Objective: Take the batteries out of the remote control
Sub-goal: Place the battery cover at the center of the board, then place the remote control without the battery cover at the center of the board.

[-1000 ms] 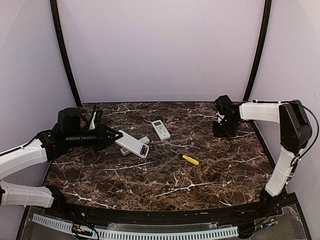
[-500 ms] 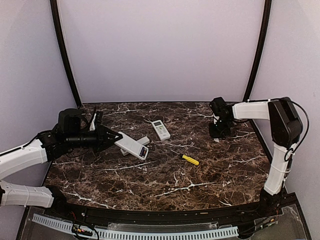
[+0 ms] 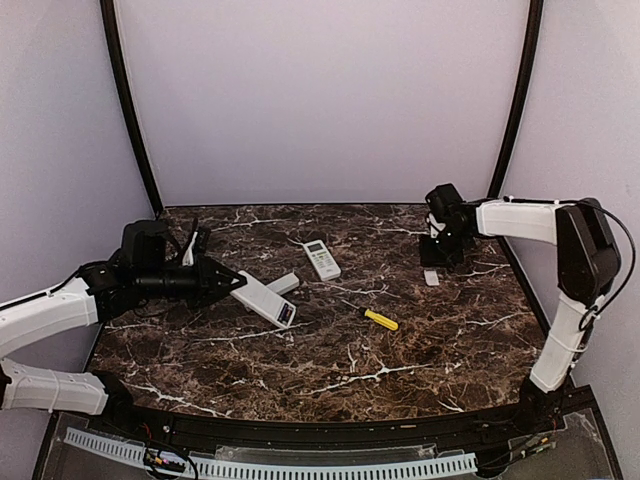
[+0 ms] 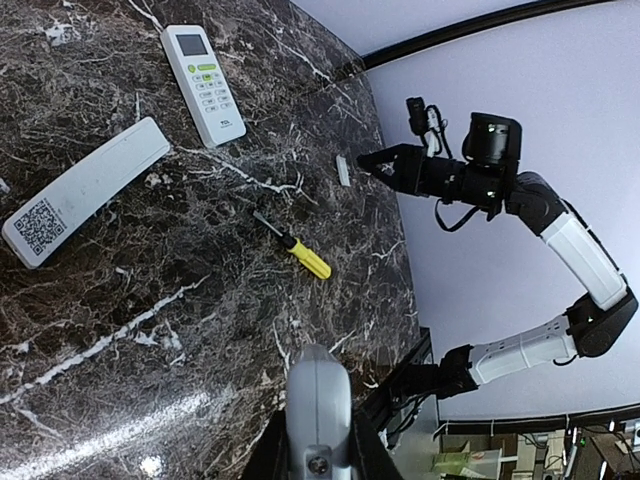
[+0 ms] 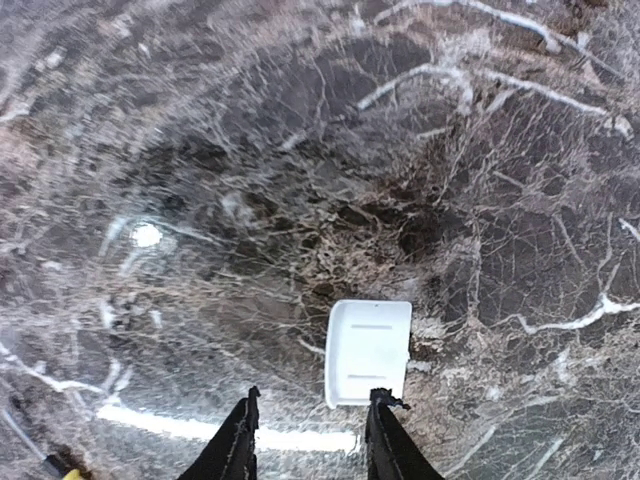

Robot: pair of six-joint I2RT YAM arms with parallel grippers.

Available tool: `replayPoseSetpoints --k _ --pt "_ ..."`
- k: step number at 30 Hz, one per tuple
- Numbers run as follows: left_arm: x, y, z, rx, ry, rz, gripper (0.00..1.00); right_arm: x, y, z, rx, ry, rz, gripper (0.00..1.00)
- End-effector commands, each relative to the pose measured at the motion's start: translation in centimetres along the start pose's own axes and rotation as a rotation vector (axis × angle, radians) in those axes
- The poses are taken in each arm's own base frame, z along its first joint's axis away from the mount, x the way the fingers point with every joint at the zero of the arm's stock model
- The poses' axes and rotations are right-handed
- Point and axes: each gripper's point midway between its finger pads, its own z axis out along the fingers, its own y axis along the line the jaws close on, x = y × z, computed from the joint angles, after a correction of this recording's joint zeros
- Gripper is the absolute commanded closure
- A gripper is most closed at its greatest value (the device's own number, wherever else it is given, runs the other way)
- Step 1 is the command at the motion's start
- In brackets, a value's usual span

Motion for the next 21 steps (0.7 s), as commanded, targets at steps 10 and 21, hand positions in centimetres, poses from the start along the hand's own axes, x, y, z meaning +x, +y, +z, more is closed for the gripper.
replayPoseSetpoints --k 10,21 --pt "4.7 1.9 5.5 -0.028 0.314 0.181 1.0 1.3 6.4 -11.7 -0.495 -0.221 -0.086 0.53" --pt "6.5 2.5 9.5 0.053 0.544 0.237 0.96 5.1 6.5 -12.6 -0.551 -0.194 -0.088 0.52"
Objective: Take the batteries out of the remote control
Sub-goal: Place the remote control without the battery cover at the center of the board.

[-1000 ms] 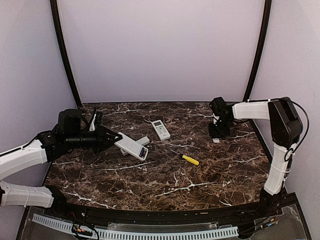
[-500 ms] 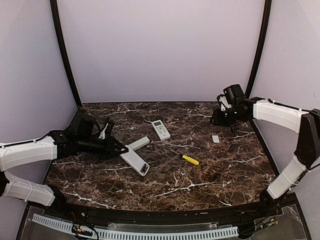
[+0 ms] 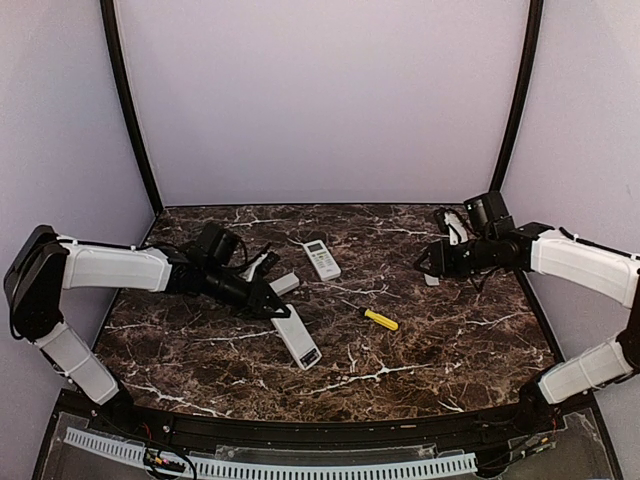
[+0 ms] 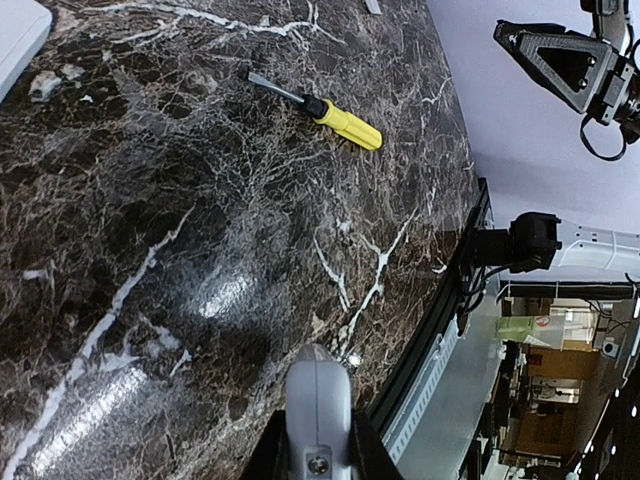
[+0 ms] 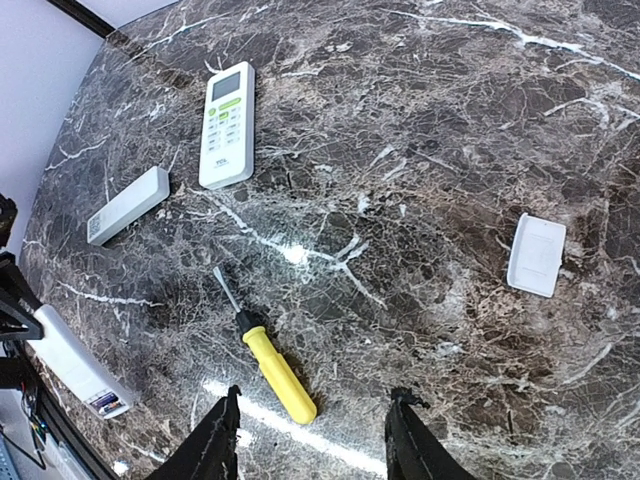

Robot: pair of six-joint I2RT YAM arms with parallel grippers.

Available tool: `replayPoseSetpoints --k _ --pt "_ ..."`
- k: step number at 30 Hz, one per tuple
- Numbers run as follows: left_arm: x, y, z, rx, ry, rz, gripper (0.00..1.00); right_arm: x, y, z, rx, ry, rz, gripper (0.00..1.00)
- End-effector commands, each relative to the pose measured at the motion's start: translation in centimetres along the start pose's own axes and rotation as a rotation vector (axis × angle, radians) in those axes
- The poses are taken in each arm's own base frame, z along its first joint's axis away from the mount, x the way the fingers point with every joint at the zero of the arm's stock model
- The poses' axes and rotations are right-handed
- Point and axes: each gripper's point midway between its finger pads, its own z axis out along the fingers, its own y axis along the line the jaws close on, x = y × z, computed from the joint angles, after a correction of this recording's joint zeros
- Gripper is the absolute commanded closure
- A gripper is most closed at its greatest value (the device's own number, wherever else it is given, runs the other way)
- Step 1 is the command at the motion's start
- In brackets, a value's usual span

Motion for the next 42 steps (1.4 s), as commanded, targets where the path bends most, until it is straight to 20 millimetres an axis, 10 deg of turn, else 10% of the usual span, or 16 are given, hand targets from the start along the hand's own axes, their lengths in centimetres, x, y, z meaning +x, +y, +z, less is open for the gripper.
replayPoseSetpoints --k 1,17,33,42 --pt "0.6 -0.6 1.0 0.058 0.095 0.073 0.96 0.6 1.3 -0.1 -0.06 -0.009 -0.014 0.53" --pt "-1.4 4.5 4.0 -0.117 0.067 0.161 0.65 3.7 4.0 2.0 -0.135 0.084 -0.057 0.47" --pt "-3.8 2.8 5.5 -0.065 -0.042 0.13 0.45 4.9 4.9 2.7 -0.16 0.106 -0.043 0.29" --pt "-4.7 5.1 2.1 -0.279 -0.217 -0.045 0.32 6.3 5.3 2.9 -0.169 0.151 -0.069 0.22"
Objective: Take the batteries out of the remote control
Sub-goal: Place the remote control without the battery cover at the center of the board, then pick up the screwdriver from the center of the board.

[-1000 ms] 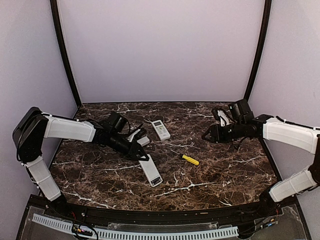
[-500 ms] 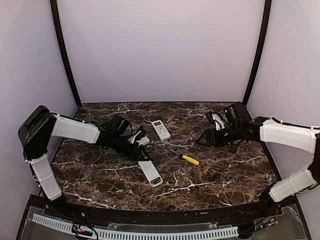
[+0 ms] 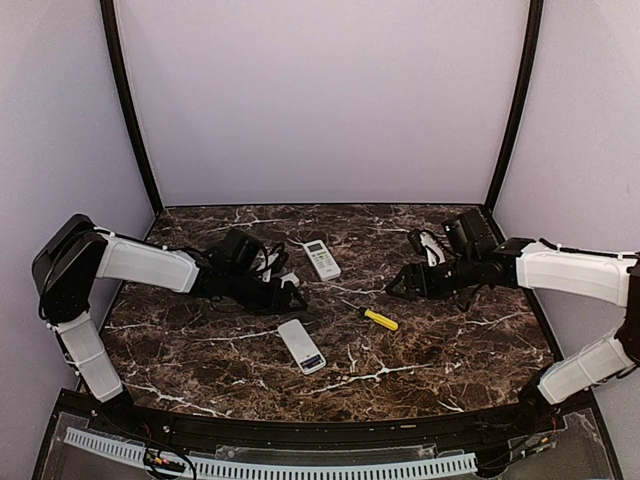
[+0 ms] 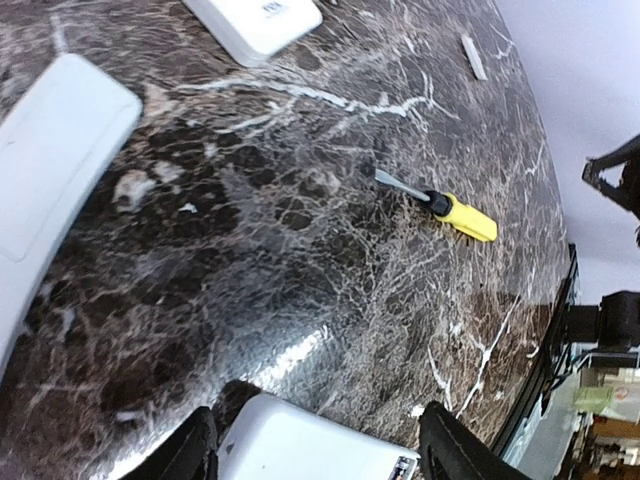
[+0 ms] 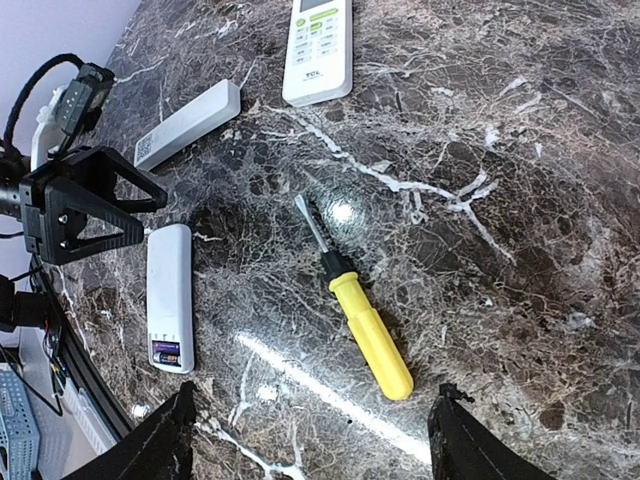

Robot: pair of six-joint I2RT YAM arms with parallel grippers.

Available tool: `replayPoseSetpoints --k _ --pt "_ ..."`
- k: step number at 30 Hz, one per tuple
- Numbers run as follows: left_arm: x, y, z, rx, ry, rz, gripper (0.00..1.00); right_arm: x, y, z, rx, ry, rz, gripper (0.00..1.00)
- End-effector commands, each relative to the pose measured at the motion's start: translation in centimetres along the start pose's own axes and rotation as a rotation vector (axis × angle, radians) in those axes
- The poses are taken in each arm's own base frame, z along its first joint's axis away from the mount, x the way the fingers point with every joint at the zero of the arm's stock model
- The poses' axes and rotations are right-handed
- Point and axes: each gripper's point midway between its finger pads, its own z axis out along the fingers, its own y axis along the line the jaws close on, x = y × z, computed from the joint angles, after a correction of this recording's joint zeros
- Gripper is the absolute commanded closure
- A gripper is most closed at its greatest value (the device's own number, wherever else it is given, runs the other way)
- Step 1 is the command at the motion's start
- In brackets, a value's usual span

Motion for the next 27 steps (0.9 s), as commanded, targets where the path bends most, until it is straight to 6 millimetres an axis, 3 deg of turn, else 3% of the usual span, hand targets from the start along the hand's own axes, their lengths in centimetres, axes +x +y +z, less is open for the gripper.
replayPoseSetpoints --k 1,10,18,27 --pt "-0.7 0.7 -2.7 -0.087 -0.11 -0.153 0.31 1.7 0.3 0.9 -0.018 0.049 -0.025 0.22" --pt "4.3 -0.3 -1.5 -0.087 -0.072 -0.329 0.3 3.9 -0.2 2.8 -0.012 0.115 -0.016 0.23" --pt "5.2 0.8 -0.6 -0.14 -0.055 -0.363 0.3 4.5 -1.2 4.0 0.045 0.131 -0.023 0.24" --pt "5.2 0.4 -0.2 -0.147 -0.038 -0.324 0.3 5.1 -1.8 5.2 0.087 0.153 -0.032 0.26"
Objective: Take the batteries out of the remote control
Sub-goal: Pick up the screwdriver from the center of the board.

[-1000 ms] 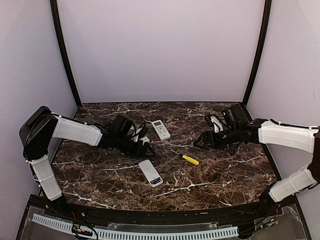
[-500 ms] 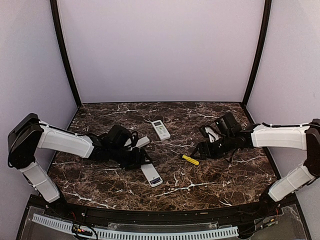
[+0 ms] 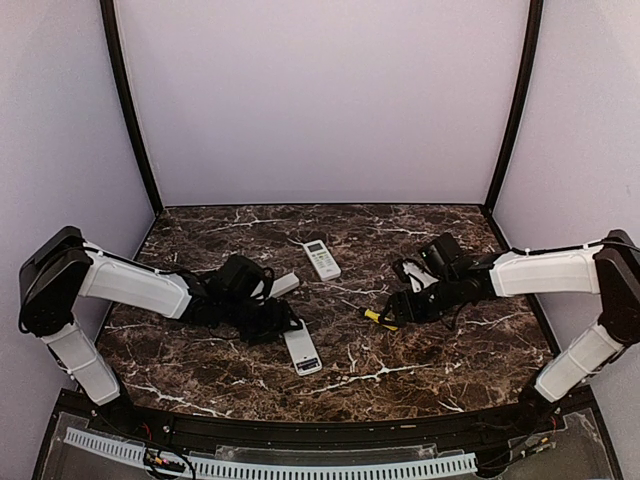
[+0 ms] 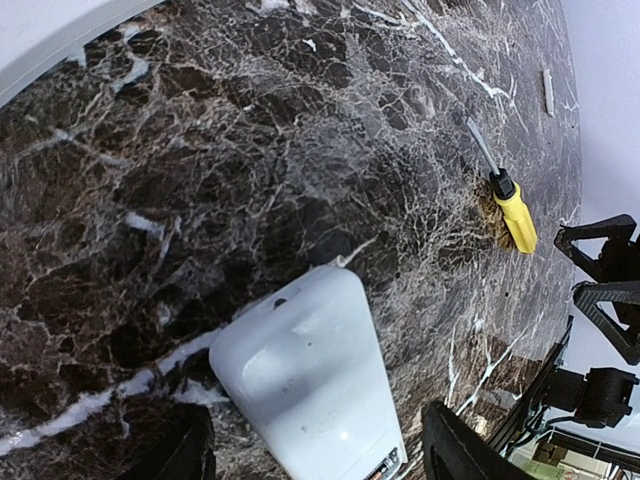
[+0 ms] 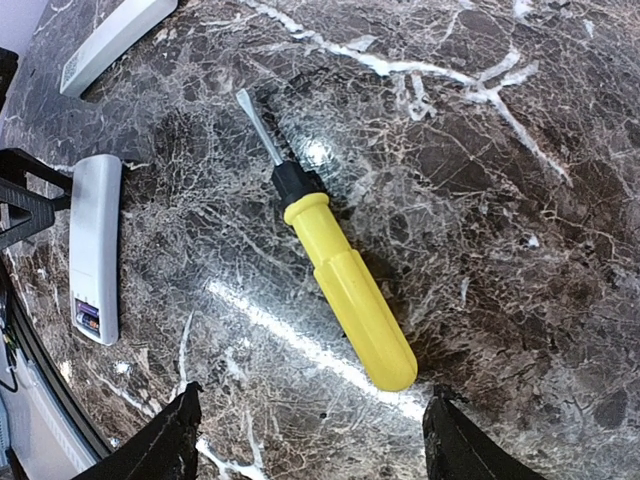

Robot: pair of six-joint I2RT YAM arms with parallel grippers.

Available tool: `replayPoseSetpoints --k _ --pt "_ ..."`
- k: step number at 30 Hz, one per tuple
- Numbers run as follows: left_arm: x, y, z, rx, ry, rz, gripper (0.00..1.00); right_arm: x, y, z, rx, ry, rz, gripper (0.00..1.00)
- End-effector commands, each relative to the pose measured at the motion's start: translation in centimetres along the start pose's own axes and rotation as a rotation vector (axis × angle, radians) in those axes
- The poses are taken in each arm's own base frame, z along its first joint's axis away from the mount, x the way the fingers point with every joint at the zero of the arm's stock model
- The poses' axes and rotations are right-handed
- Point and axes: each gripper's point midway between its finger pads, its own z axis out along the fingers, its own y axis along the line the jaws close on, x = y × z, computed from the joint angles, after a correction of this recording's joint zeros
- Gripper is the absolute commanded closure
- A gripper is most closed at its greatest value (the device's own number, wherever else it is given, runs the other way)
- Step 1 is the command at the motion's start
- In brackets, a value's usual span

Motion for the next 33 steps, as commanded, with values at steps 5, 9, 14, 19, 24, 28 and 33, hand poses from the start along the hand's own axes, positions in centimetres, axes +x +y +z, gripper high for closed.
replayPoseSetpoints --k 5,9,14,19,24,28,33 --pt "0.0 -1.3 1.1 0.039 0.028 0.029 0.32 -0.1 -0.5 1.1 0.058 -0.006 -0.042 0.34" --pt "-0.2 -2.2 1.3 0.063 0.031 0.044 0.33 -0.2 -1.2 1.4 0.093 -0.002 -0.052 0.38" --pt "-0.3 -2.7 1.2 0.079 0.024 0.052 0.33 -0.5 -1.7 1.9 0.122 0.0 -0.069 0.42" --pt "-0.7 -2.1 0.3 0.048 -0.013 0.046 0.33 -0.4 -1.4 2.5 0.129 0.019 -0.097 0.45" --pt "-1.5 -1.2 -1.4 0.002 -0.088 0.04 0.33 0.0 -1.4 3.3 0.153 0.045 -0.12 0.49" --pt "-1.9 -1.3 -2.5 -0.017 -0.11 0.056 0.32 0.0 -0.8 3.5 0.156 0.058 -0.129 0.52" --pt "-2.4 -1.8 -3.4 -0.011 -0.136 0.065 0.32 0.0 0.2 3.8 0.152 0.051 -0.151 0.54"
